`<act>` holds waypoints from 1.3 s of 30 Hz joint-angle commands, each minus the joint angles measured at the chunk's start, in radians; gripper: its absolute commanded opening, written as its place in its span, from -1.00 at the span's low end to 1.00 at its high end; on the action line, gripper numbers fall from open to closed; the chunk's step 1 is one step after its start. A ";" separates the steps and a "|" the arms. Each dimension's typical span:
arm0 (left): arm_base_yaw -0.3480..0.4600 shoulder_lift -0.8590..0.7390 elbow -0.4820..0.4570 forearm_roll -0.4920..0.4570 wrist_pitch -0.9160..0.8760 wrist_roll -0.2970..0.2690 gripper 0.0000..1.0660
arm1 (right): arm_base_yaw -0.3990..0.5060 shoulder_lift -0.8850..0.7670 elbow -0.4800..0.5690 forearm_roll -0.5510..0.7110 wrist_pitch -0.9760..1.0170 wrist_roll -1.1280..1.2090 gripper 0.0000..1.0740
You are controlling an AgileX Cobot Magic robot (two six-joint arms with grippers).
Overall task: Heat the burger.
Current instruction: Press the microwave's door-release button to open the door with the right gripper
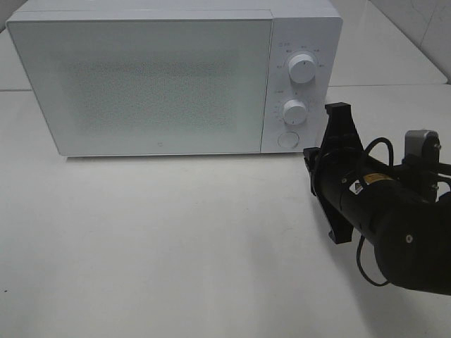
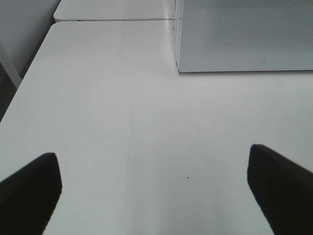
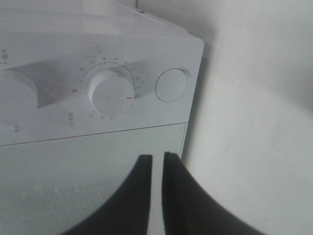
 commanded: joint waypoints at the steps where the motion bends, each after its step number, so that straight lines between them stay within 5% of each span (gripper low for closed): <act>1: 0.002 -0.021 0.003 -0.005 -0.013 -0.004 0.84 | 0.000 -0.004 -0.009 -0.001 0.004 0.012 -1.00; 11: 0.002 -0.021 0.003 -0.005 -0.013 -0.004 0.84 | -0.047 0.058 -0.042 -0.026 0.003 0.063 -1.00; 39: 0.002 -0.021 0.003 -0.005 -0.013 -0.004 0.84 | -0.163 0.345 -0.339 -0.118 0.066 0.128 -1.00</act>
